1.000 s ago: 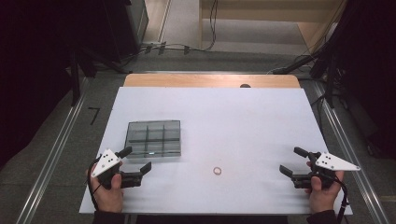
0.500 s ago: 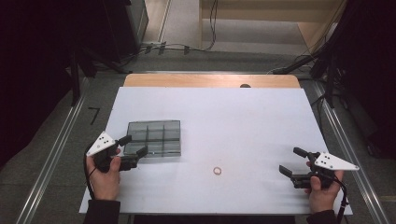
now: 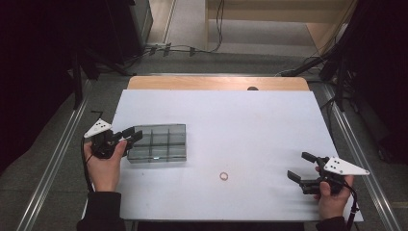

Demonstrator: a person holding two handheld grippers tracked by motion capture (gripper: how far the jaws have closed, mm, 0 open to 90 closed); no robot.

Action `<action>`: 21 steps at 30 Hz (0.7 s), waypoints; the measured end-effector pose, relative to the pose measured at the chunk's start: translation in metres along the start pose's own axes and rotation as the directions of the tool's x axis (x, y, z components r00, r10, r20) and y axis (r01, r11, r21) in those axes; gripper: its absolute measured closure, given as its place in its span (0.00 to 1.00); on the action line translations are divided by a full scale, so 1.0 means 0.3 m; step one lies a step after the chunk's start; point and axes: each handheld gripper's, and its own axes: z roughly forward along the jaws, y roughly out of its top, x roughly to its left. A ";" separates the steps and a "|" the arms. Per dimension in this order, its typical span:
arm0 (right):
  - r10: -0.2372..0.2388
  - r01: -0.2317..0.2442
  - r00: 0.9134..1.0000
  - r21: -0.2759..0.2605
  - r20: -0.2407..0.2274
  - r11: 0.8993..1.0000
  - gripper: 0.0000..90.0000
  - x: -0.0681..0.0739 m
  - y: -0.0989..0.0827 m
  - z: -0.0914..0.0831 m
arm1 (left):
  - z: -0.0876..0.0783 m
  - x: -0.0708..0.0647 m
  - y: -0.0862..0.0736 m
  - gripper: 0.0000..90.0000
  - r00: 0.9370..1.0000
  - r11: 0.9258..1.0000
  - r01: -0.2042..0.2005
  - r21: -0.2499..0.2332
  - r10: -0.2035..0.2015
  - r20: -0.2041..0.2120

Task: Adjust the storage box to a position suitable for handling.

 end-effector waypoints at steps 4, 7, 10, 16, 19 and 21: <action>-0.002 0.002 1.000 0.005 0.001 1.000 0.04 0.001 0.001 0.002 | -0.004 0.048 -0.007 0.75 0.998 0.998 0.057 -0.009 -0.057 -0.008; -0.002 0.002 1.000 0.007 0.006 1.000 0.04 0.002 0.001 0.002 | -0.010 0.078 -0.013 0.85 0.997 0.997 0.081 -0.005 -0.081 -0.010; -0.004 0.004 1.000 0.007 0.007 1.000 0.04 0.002 0.001 0.002 | -0.004 0.102 -0.023 0.90 0.995 0.995 0.095 0.019 -0.095 -0.023; -0.006 0.006 1.000 0.009 0.006 1.000 0.04 0.004 0.001 0.003 | -0.002 0.146 -0.047 0.99 0.992 0.992 0.119 0.043 -0.116 -0.053; -0.007 0.007 1.000 0.012 0.004 1.000 0.04 0.004 0.001 0.004 | -0.001 0.158 -0.058 0.99 0.990 0.990 0.129 0.060 -0.125 -0.064; -0.007 0.007 1.000 0.014 0.005 1.000 0.04 0.004 0.001 0.005 | 0.007 0.159 -0.062 0.99 0.989 0.989 0.129 0.073 -0.123 -0.078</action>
